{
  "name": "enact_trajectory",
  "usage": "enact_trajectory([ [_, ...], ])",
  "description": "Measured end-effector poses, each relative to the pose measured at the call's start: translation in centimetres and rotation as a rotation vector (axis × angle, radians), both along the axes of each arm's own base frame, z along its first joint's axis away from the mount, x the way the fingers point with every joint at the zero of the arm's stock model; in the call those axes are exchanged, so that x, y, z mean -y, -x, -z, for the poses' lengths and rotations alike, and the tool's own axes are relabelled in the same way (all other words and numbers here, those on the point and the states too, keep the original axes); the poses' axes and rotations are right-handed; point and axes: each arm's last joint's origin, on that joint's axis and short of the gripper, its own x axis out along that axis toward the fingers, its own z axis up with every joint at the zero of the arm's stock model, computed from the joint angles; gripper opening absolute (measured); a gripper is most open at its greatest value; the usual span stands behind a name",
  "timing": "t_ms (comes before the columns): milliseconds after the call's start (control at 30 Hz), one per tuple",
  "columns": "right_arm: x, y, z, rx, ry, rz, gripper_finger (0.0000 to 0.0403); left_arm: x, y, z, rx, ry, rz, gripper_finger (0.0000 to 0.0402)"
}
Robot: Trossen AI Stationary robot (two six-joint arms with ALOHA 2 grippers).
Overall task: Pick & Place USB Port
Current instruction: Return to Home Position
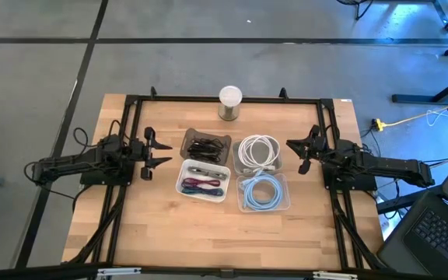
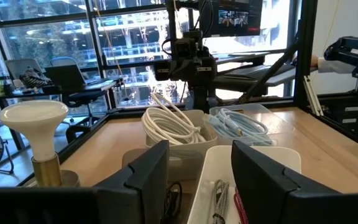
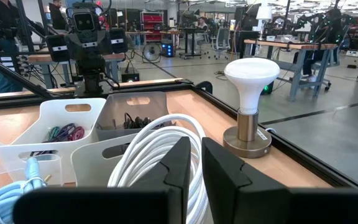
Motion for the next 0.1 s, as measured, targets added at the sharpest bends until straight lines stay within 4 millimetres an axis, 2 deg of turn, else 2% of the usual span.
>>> enact_trajectory([
  [100,0.00,0.00,0.00,0.000,0.000,0.000,0.0044,0.00,0.00,0.00,0.000,0.000,0.000,0.0165],
])
